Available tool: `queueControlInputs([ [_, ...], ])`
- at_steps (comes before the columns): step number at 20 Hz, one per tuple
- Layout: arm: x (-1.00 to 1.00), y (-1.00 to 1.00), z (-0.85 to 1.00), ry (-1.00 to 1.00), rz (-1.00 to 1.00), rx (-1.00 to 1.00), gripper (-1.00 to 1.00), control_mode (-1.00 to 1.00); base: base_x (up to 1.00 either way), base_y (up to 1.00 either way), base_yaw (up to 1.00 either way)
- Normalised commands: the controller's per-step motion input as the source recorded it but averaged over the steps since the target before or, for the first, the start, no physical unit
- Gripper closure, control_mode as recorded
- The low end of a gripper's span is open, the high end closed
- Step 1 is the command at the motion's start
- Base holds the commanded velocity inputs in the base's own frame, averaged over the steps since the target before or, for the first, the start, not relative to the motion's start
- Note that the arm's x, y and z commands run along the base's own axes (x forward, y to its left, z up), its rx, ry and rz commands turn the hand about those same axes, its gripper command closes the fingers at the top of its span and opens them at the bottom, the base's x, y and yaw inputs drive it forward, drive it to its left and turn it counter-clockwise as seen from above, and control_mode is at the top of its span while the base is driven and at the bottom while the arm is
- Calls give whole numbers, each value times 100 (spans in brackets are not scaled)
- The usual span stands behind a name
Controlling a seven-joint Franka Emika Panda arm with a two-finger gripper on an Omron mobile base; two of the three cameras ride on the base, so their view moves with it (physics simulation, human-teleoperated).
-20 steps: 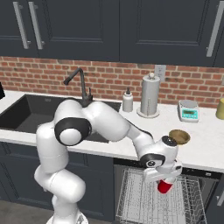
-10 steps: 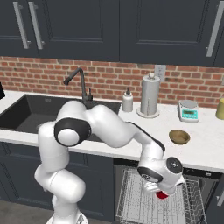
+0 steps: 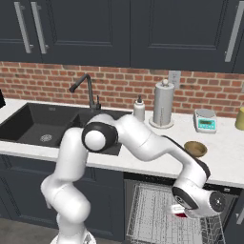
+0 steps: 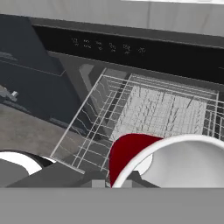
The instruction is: Pick up the cup and bowl from the counter, place them in the dishwasher, and close the dishwasher door.
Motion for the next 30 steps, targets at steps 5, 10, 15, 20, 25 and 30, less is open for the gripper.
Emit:
queueControlInputs([
  [5, 0, -3, -1, 0, -1, 3, 100, -100, 0, 0, 0],
  [10, 0, 6, -16, 0, 0, 0, 100, -100, 0, 0, 0],
  [15, 0, 30, -47, 0, 0, -5, 100, -100, 0, 0, 0],
  [20, 9, 45, -51, 0, 0, -7, 100, -100, 0, 0, 0],
  [25, 41, 28, -16, 0, -3, -9, 100, -100, 0, 0, 0],
  [30, 61, 11, 0, 2, -4, -9, 100, -100, 0, 0, 0],
])
